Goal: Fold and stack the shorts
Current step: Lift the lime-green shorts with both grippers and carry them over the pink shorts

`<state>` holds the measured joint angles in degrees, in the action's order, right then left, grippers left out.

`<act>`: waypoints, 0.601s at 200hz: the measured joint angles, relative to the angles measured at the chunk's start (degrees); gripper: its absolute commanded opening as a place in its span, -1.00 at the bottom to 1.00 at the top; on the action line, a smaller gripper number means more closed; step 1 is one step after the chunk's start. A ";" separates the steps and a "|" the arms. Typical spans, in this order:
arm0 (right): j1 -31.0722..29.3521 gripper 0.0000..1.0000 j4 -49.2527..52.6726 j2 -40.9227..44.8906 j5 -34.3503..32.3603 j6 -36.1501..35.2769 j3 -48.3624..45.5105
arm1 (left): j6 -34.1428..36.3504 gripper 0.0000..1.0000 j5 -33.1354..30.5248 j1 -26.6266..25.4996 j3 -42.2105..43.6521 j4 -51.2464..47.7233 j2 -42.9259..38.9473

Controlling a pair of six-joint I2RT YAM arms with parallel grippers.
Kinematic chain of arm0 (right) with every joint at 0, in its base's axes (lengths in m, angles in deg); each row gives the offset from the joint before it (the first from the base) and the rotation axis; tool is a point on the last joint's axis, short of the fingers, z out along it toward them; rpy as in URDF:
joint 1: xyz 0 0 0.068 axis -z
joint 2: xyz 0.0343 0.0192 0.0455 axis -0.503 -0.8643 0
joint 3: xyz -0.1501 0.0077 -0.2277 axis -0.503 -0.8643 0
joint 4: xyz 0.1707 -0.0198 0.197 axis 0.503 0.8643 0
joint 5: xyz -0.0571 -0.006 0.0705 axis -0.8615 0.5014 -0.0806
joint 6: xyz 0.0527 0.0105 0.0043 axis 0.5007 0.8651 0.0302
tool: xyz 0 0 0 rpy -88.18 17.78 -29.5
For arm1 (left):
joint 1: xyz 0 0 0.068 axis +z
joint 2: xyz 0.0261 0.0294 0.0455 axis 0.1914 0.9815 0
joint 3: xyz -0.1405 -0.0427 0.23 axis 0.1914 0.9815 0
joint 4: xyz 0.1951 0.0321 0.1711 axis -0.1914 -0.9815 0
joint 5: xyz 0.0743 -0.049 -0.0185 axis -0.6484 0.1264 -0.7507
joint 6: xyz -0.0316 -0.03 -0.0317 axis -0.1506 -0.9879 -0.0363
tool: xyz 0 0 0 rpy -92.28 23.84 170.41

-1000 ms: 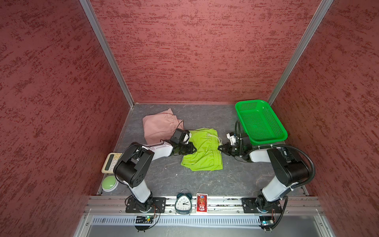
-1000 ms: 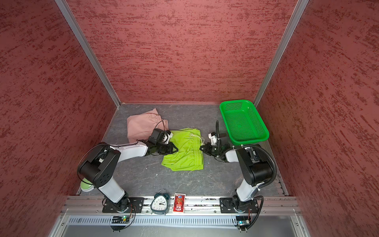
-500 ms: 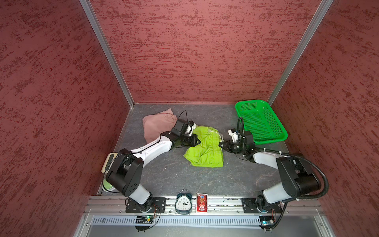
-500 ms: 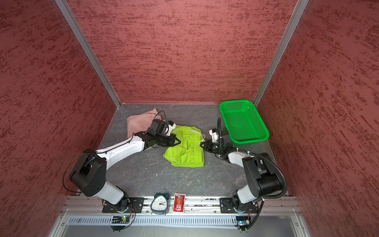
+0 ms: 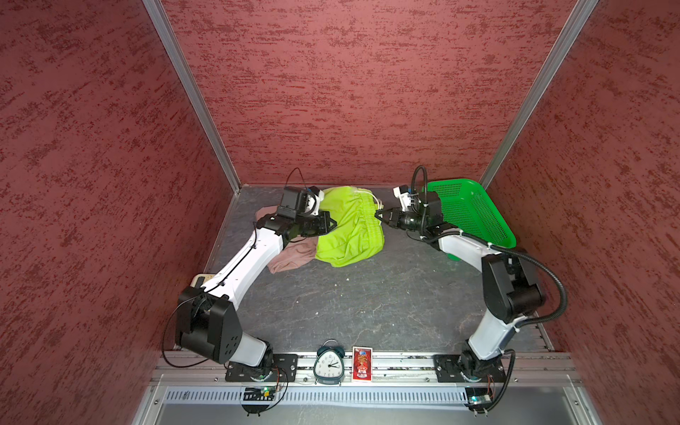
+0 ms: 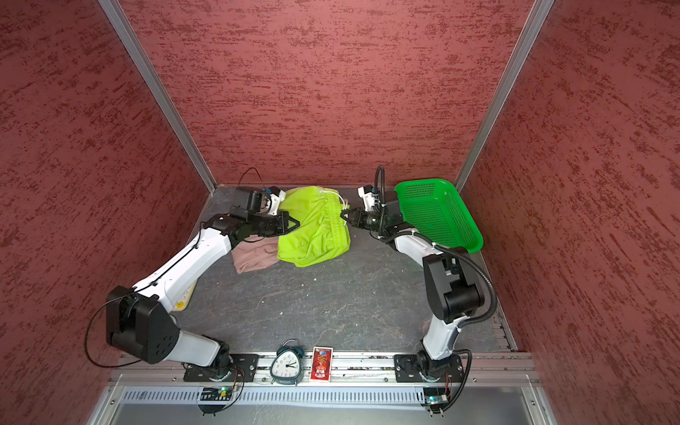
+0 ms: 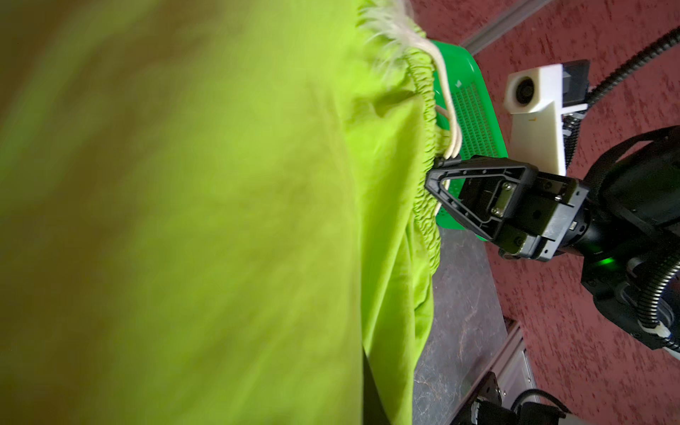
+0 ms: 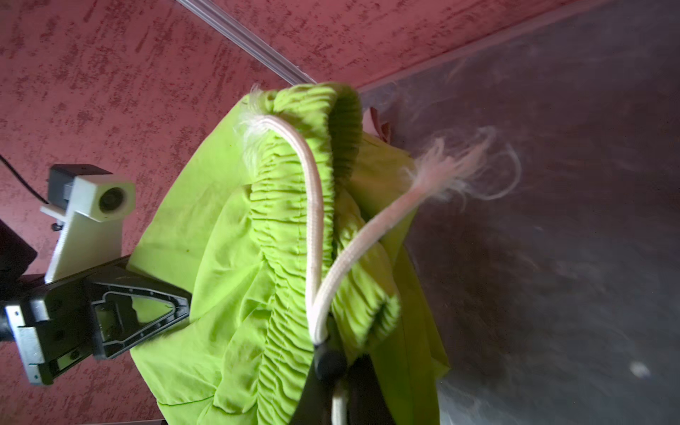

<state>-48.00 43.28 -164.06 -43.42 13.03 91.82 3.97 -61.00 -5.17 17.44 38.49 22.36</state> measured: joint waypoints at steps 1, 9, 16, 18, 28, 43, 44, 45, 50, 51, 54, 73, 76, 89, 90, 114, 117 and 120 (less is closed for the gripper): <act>-0.17 -1.00 0.11 -0.42 0.02 -0.02 0.66 | 0.02 -1.00 0.02 0.17 0.00 -0.04 -0.07; -1.27 -1.00 0.37 -2.89 0.42 -0.04 4.26 | 0.17 -1.00 0.00 1.90 0.00 -0.61 -0.79; -2.27 -1.00 0.48 -5.07 0.52 -0.07 7.23 | 0.26 -1.00 0.04 2.97 0.00 -0.81 -1.29; -2.56 -1.00 0.46 -5.81 0.55 0.00 8.17 | 0.33 -1.00 0.04 3.26 0.00 -0.85 -1.44; -3.96 -1.00 0.52 -9.05 0.63 0.13 12.35 | 0.81 -1.00 0.15 4.55 0.00 -0.85 -2.08; -5.73 -1.00 0.63 -13.35 0.37 0.26 17.57 | 2.03 -1.00 0.17 5.90 0.20 -0.68 -2.93; -5.90 -1.00 0.63 -13.81 0.33 0.31 18.08 | 2.29 -1.00 0.17 6.03 0.26 -0.61 -3.04; -5.99 -1.00 0.63 -14.05 0.35 0.33 18.34 | 2.38 -1.00 0.17 6.10 0.31 -0.59 -3.10; -6.56 -1.00 0.72 -15.43 0.31 0.35 20.13 | 2.91 -1.00 0.17 6.62 0.66 -0.31 -3.43; -6.64 -1.00 0.72 -15.67 0.28 0.35 20.39 | 3.13 -1.00 0.20 6.80 0.79 -0.17 -3.52; -6.99 -1.00 0.83 -16.74 0.26 0.37 21.70 | 3.50 -1.00 0.28 7.17 1.07 0.11 -3.74; -8.39 -1.00 1.64 -21.81 0.02 0.57 28.26 | 5.70 -1.00 1.29 10.03 3.04 1.70 -4.50; -8.55 -1.00 1.81 -22.49 -0.02 0.57 29.22 | 6.05 -1.00 1.49 10.64 3.15 1.84 -4.42; -8.98 -1.00 2.78 -25.09 -0.07 0.81 33.27 | 7.08 -1.00 2.93 12.66 2.56 2.01 -3.26; -8.98 -1.00 2.84 -25.20 -0.07 0.81 33.46 | 7.21 -1.00 3.06 12.85 2.38 2.01 -3.10; -8.94 -1.00 5.55 -28.00 -0.44 0.74 39.95 | 8.76 -1.00 5.88 14.19 -3.74 1.62 1.57; -8.92 -1.00 5.97 -28.13 -0.57 0.72 40.61 | 8.85 -1.00 6.29 14.19 -4.50 1.73 2.08; -8.90 -1.00 6.36 -28.22 -0.63 0.66 41.27 | 9.05 -1.00 6.80 14.19 -5.40 1.92 2.73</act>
<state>-56.90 49.64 -192.28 -44.06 13.69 133.08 13.02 -54.21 9.01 12.04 40.41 25.09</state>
